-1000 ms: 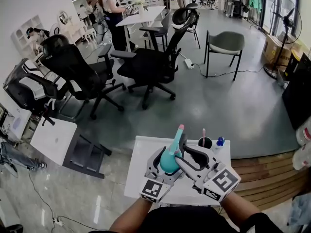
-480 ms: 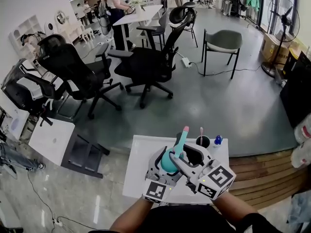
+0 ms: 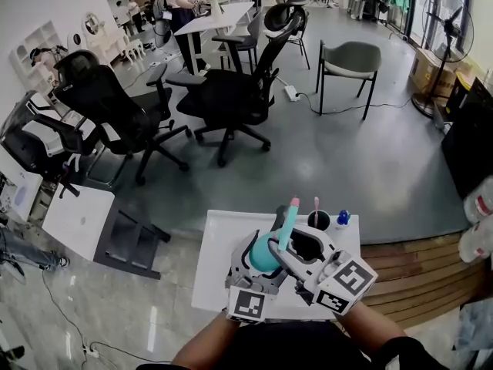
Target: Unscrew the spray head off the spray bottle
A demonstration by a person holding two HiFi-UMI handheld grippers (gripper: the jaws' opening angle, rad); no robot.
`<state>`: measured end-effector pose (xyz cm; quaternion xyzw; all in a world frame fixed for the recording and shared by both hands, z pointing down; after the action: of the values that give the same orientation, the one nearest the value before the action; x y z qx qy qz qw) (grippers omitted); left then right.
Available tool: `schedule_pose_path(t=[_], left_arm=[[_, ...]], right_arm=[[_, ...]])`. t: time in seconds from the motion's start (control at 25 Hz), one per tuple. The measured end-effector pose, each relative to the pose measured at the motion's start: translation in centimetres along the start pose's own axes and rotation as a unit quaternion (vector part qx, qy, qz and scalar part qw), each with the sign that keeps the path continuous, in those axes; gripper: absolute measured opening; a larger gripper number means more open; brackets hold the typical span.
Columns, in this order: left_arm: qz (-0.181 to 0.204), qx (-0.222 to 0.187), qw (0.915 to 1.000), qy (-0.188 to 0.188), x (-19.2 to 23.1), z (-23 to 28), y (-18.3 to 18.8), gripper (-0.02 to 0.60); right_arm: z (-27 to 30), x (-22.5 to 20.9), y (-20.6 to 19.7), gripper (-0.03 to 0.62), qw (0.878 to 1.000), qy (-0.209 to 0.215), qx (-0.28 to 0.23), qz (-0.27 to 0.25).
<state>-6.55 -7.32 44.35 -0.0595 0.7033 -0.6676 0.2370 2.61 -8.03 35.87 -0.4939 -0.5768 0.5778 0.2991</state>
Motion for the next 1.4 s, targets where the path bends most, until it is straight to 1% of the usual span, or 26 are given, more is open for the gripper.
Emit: schedule_pose_path(t=[0.08,0.2,0.36,0.48,0.56,0.64,0.72,0.8,0.88,1.04,1.12,1.24,1.36,1.4], left_arm=[[0.007,0.005,1.0000,0.004,0.1,0.0,-0.4,0.430],[-0.010,0.007,0.9999,0.007,-0.1,-0.1,-0.1,0.430],[0.012,0.006,0.9999,0.004,-0.2,-0.2,-0.5,0.430],[0.008,0.006,0.9999,0.004,-0.2,-0.1,-0.1,0.430],[-0.002,0.003,1.0000,0.004,-0.2,-0.1,0.1,0.430],[-0.008,-0.001,1.0000,-0.005,-0.3,0.0,0.0,0.430],[-0.005,0.000,0.9998,-0.021,-0.2,0.0,-0.3,0.430],[-0.016,0.002,0.9993,-0.035,-0.2,0.0,-0.1,0.430],[-0.017,0.002,0.9986,-0.049,-0.3,0.0,-0.1,0.430],[-0.039,0.001,0.9963,-0.076,-0.4,-0.1,0.0,0.430],[-0.043,0.000,0.9944,-0.097,-0.4,-0.1,-0.1,0.430],[-0.055,-0.004,0.9878,-0.145,-0.4,-0.2,-0.3,0.430],[-0.091,-0.012,0.9759,-0.198,-0.1,-0.4,0.6,0.430],[-0.095,-0.013,0.9709,-0.219,0.0,-0.5,0.9,0.430]], right_arm=[[0.1,-0.2,-0.4,0.155,1.000,0.002,-0.001,0.005],[0.0,-0.2,-0.5,0.161,1.000,0.006,0.001,0.008],[-0.1,-0.2,-0.4,0.166,1.000,0.010,-0.003,0.013],[-0.2,-0.2,-0.3,0.159,1.000,0.010,-0.007,0.005],[-0.3,0.0,-0.1,0.152,1.000,0.013,-0.010,-0.001],[-0.3,0.0,0.0,0.149,1.000,0.016,-0.010,-0.008],[-0.2,0.0,0.0,0.145,1.000,0.017,-0.007,-0.015],[-0.3,0.0,0.1,0.143,1.000,0.020,-0.004,-0.017],[-0.5,0.0,0.2,0.143,1.000,0.026,0.002,-0.015],[-0.5,0.1,0.3,0.140,0.999,0.039,0.012,-0.021],[-0.5,0.2,0.4,0.140,0.999,0.046,0.015,-0.025],[-0.6,0.3,0.5,0.140,0.997,0.063,0.019,-0.028],[-0.8,0.5,0.4,0.140,0.995,0.095,0.023,-0.029],[-0.9,0.5,0.5,0.140,0.993,0.109,0.022,-0.029]])
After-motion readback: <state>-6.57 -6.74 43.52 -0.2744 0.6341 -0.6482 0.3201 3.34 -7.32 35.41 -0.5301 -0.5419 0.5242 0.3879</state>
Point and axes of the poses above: the fingertips, and each gripper's own axes: z forward along the fingers, x to its left, y out of its top, the point moved 7 cm from there along -z, backward along the fingers, and after that the axes turned 14 degrees about y, right-handed, at the moved point
